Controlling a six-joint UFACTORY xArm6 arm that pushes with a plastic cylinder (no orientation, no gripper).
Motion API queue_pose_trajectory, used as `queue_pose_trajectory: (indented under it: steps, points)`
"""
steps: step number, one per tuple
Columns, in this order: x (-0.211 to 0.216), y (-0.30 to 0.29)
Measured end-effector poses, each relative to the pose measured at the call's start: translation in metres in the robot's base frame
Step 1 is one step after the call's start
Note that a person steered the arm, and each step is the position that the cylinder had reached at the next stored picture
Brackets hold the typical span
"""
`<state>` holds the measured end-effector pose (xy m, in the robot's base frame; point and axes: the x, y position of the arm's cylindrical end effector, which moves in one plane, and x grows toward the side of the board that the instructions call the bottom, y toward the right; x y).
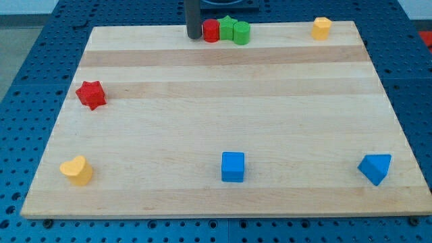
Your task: Slide the red star towards top center
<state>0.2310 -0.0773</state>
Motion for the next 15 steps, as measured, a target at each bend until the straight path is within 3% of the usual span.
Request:
queue_pose_trajectory:
  steps: [1, 3, 4, 6, 7, 9, 11, 12, 15]
  points:
    - [0.026, -0.042]
    - [0.074, -0.181]
    - [0.119, -0.223]
    - [0.198, -0.219]
    - [0.213, -0.192]
    - [0.194, -0.148]
    - [0.215, -0.227]
    - [0.194, -0.219]
    - [0.125, -0.056]
